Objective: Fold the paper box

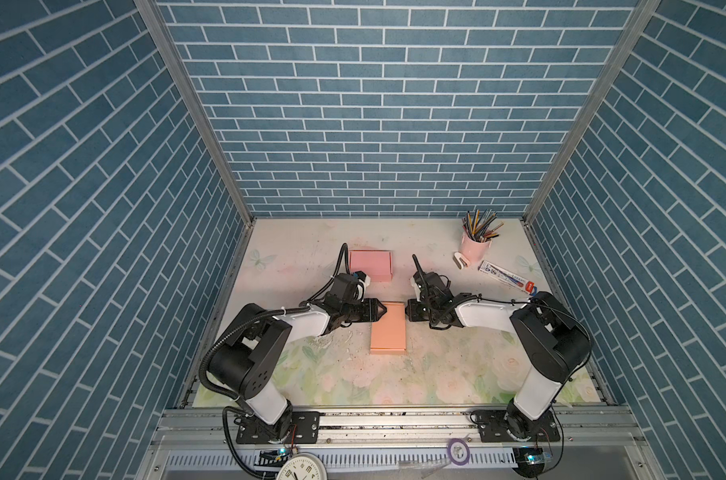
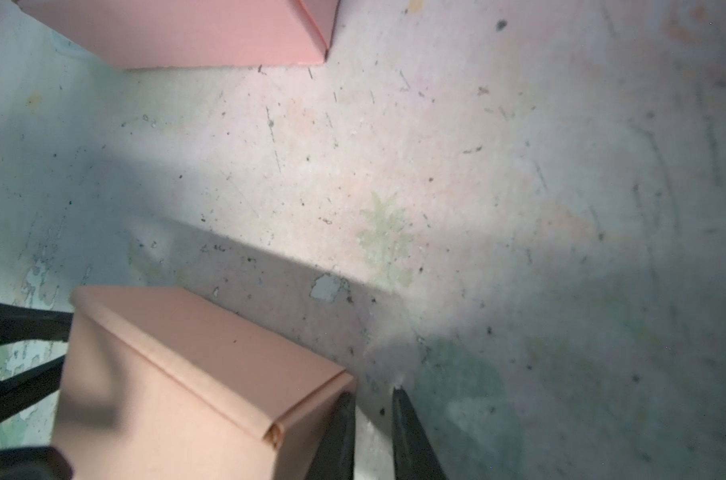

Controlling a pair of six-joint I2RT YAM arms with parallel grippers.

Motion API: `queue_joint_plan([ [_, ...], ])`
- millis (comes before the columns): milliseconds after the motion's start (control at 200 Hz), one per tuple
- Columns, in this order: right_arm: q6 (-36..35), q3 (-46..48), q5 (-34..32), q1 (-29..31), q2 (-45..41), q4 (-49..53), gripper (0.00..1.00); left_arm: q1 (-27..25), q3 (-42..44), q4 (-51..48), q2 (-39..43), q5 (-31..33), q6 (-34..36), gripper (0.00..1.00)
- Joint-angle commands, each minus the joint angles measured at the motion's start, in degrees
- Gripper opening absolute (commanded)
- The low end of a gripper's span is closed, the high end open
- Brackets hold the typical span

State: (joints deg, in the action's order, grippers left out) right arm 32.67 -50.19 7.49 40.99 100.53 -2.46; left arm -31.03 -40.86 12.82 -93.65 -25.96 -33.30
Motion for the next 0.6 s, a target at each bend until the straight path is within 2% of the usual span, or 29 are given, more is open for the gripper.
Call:
queue_joint_plan([
  [0,-1.81,-2.33,5.33,1.98,1.54,-3.16,0.2,-1.34,-1.42,2.45,0.18,-2.03,-0.68,0.6],
  [245,-1.22,-1.79,3.89,1.73,1.39,-2.53,0.2,-1.51,-0.46,2.3,1.83,-2.14,-0.98,0.6],
  [465,-0.58,3.2,-1.01,-0.28,-3.06,1.65,0.24,0.56,2.0,0.22,4.34,-1.28,-1.44,0.6],
  [595,0.0,6.38,-2.37,-0.32,-5.92,2.86,0.25,1.17,3.89,-1.72,7.03,-1.46,-0.46,0.65],
])
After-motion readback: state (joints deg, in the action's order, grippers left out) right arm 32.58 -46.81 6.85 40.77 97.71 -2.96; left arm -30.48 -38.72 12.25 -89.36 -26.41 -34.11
